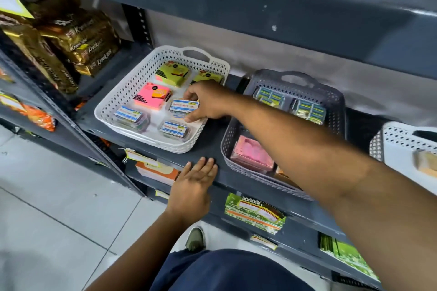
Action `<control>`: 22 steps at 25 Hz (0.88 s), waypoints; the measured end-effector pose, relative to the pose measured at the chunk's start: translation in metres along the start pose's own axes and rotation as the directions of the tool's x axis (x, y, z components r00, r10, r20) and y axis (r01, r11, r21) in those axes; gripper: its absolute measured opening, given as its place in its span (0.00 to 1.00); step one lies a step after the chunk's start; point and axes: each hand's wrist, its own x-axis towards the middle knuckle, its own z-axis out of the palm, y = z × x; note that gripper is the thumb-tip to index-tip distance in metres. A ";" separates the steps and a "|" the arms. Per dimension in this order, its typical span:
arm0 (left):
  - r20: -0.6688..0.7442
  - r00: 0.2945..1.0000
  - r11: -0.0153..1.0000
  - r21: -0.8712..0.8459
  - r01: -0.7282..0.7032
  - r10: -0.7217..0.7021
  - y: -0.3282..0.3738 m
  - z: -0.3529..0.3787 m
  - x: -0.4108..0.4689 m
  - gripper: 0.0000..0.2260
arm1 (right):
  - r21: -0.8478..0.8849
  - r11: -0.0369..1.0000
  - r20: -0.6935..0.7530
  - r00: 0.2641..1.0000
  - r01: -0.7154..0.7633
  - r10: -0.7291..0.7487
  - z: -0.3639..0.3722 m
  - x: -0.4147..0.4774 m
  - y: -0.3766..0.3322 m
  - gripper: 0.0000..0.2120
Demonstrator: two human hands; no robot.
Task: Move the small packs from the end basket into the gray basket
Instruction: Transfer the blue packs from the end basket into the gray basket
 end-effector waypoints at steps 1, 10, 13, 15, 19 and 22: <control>-0.003 1.000 1.000 -0.006 -0.006 0.006 -0.001 0.002 -0.002 0.30 | -0.007 1.000 0.004 1.000 0.004 -0.004 0.005 0.008 -0.004 0.29; -0.012 1.000 0.998 -0.058 -0.005 0.004 -0.004 0.010 -0.009 0.31 | -0.064 0.996 0.117 0.992 0.062 -0.054 0.032 0.036 -0.008 0.14; -0.004 1.000 0.998 -0.060 -0.007 0.006 -0.006 0.012 -0.010 0.31 | -0.103 0.994 0.163 0.986 0.045 -0.027 0.029 0.041 -0.002 0.14; 0.005 1.000 0.998 -0.058 -0.009 0.010 -0.006 0.012 -0.010 0.31 | -0.122 0.991 0.213 0.977 0.059 -0.032 0.031 0.044 0.000 0.16; 0.014 1.000 0.999 -0.050 -0.012 0.013 -0.007 0.010 -0.009 0.32 | -0.118 0.990 0.216 0.975 0.078 -0.051 0.032 0.047 0.003 0.16; 0.023 1.000 0.999 -0.050 -0.016 0.017 -0.007 0.008 -0.009 0.31 | -0.116 0.990 0.217 0.975 0.075 -0.048 0.032 0.046 0.002 0.17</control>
